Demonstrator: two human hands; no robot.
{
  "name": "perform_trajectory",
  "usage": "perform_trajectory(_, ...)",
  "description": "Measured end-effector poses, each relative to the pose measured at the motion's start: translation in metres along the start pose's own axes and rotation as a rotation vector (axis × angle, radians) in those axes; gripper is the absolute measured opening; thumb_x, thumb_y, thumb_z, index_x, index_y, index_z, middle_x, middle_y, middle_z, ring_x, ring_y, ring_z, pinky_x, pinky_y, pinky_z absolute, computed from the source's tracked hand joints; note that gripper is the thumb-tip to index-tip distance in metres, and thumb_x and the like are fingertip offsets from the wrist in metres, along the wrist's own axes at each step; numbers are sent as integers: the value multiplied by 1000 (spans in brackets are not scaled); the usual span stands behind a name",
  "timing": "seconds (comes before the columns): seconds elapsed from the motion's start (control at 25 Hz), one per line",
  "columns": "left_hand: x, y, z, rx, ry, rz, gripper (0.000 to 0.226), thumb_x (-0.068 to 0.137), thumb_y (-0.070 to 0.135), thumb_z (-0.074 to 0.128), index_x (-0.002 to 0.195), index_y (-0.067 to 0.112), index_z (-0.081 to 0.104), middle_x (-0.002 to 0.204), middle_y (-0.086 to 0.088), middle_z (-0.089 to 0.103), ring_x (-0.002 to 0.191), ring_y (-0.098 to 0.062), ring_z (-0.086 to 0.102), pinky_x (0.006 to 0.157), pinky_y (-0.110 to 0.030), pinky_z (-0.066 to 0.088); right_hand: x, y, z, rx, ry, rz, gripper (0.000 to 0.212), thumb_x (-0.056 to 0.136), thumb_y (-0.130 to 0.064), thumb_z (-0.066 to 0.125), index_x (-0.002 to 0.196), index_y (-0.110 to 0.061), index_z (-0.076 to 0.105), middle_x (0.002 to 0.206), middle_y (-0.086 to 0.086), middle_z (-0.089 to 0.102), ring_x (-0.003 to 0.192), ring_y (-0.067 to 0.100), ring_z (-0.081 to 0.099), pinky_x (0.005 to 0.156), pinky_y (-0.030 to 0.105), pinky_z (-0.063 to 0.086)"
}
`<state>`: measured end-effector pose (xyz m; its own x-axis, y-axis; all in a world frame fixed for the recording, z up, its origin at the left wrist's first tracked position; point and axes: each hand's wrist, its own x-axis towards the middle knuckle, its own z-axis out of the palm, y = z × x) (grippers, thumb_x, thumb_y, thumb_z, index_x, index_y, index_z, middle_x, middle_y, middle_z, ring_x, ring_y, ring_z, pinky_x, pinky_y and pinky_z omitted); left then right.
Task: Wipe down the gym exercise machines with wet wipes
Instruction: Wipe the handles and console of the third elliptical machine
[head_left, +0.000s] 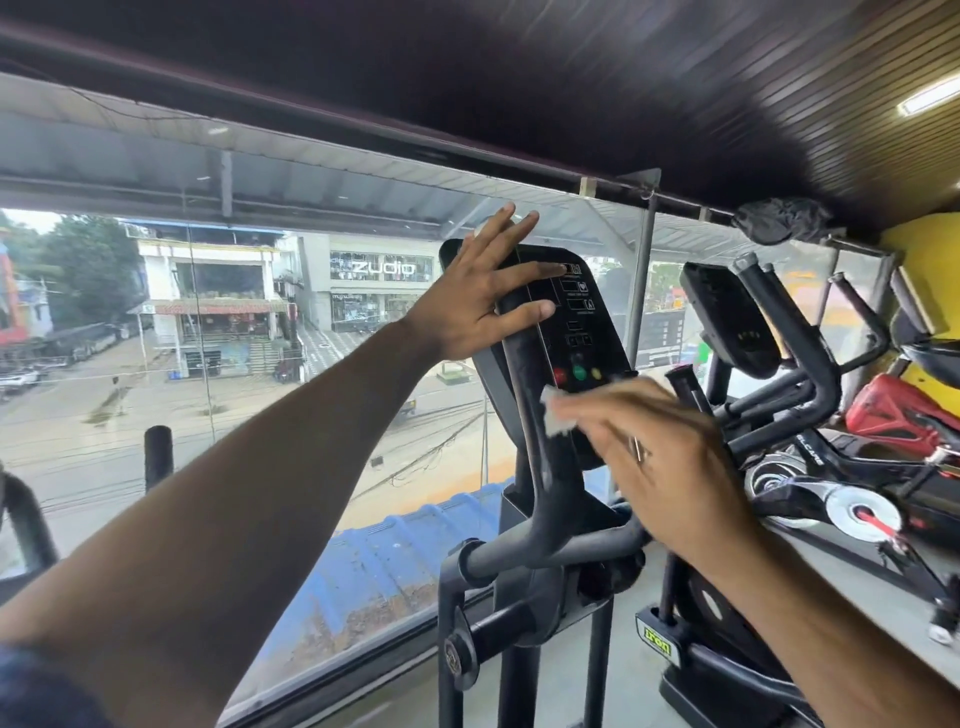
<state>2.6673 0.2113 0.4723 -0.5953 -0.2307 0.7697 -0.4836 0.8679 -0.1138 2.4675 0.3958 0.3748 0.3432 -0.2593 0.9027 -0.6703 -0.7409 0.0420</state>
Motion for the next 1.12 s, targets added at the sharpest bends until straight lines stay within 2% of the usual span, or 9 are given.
perform_trajectory(0.28,0,3,-3,37,-9,-14,59,102,65,46,147,30,57,174,-9,16,162,-31,-3,128,-62,11,-63,0,38,25,56,-48,20,94,4,67,108,-6,78,123,-2,71,117,19,63,100,31,49)
perform_trajectory(0.4,-1,10,-6,44,-23,-59,62,102,66,44,149,28,57,174,-9,15,162,-31,-5,130,-52,7,-88,-1,40,344,199,203,24,94,10,61,103,-6,76,114,-6,74,109,17,70,90,37,55)
perform_trajectory(0.52,-2,18,-9,97,-45,-91,61,104,63,42,152,26,52,175,-8,13,162,-29,-5,130,-50,5,-76,14,50,654,357,549,18,98,-4,61,106,-12,75,103,-6,78,99,15,73,83,28,57)
perform_trajectory(0.64,-4,30,-12,155,-79,-177,61,107,58,38,159,26,41,175,-7,8,162,-24,-5,129,-59,10,-44,42,57,1064,410,794,11,93,-18,67,96,-16,78,86,14,76,82,19,73,73,28,58)
perform_trajectory(0.72,-12,42,-15,206,-94,-259,63,109,56,35,163,23,34,176,-2,2,162,-19,-5,129,-59,12,-33,59,65,1315,347,879,11,93,-20,69,93,-13,78,86,24,71,80,22,68,79,34,59)
perform_trajectory(0.8,-27,61,-16,261,-102,-338,66,109,54,38,166,23,26,176,6,-5,162,-15,-6,128,-59,13,-27,73,74,1424,253,891,8,97,-8,65,97,-3,71,83,21,66,82,22,62,86,35,55)
perform_trajectory(0.92,-49,108,-5,416,-151,-536,79,100,71,34,167,36,10,173,14,-18,159,-10,-17,129,-59,3,-9,91,85,1563,237,864,9,97,3,59,98,10,65,83,14,59,81,22,56,79,24,53)
perform_trajectory(1.0,-53,135,8,474,-173,-623,85,95,80,25,166,39,2,172,16,-20,157,-6,-21,130,-53,-4,14,98,89,1696,241,875,9,96,-6,67,95,-5,76,87,11,65,84,20,61,80,22,55)
perform_trajectory(1.12,-48,157,22,482,-166,-743,90,91,86,21,164,41,-6,169,27,-17,155,4,-19,131,-51,-2,55,104,100,1791,262,817,6,94,-20,74,95,-18,80,95,9,72,90,22,67,91,35,58)
